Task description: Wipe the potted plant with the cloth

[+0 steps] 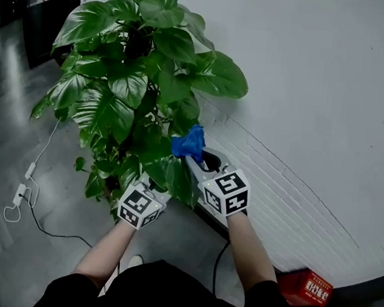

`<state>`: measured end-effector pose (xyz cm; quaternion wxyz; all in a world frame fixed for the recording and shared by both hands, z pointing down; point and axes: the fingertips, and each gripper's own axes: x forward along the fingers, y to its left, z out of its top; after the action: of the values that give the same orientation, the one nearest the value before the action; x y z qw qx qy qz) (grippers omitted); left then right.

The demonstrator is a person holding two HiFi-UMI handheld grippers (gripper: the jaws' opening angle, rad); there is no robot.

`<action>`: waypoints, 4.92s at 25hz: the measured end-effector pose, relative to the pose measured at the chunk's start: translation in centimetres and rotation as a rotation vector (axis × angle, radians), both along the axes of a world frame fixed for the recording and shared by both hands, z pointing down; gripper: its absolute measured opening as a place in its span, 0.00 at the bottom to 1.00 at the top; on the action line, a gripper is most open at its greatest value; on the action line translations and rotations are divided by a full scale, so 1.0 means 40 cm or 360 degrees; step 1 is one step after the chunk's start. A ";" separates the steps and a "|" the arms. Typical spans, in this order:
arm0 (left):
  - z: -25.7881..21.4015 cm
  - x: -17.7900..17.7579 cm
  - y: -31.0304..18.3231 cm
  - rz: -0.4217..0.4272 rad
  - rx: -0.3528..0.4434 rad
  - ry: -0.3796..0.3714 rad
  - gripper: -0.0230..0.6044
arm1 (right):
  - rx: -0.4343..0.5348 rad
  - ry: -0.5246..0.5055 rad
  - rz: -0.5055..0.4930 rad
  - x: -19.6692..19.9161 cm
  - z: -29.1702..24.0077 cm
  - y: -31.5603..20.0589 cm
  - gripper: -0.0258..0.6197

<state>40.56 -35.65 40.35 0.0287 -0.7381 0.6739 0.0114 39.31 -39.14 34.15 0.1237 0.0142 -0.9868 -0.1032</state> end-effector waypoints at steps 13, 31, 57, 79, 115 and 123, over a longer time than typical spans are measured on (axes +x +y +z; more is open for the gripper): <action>-0.005 -0.012 0.001 -0.0053 0.0017 0.0034 0.33 | -0.0185 -0.0069 0.0091 0.120 0.081 -0.048 0.20; 0.012 0.009 0.022 -0.0160 -0.0005 0.0078 0.33 | -0.0336 -0.0129 0.0043 0.260 0.163 0.015 0.20; -0.033 -0.127 0.079 -0.0346 0.0090 0.0066 0.34 | 0.0085 -0.0307 -0.0201 0.200 -0.127 0.168 0.20; -0.016 -0.063 0.069 0.0028 0.0016 -0.0339 0.63 | 0.0343 0.0332 -0.0200 -0.191 -0.043 0.195 0.20; 0.004 -0.041 0.052 -0.0031 -0.0024 -0.0007 0.63 | 0.0457 -0.0160 -0.0126 0.109 0.023 0.229 0.20; 0.020 -0.019 0.045 -0.0051 -0.0061 -0.0014 0.63 | 0.0311 -0.0207 -0.0107 0.170 0.032 0.196 0.20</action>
<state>39.81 -33.85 41.15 0.0177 -0.7277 0.6857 -0.0054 46.12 -31.30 35.42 0.0540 -0.0001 -0.9779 -0.2019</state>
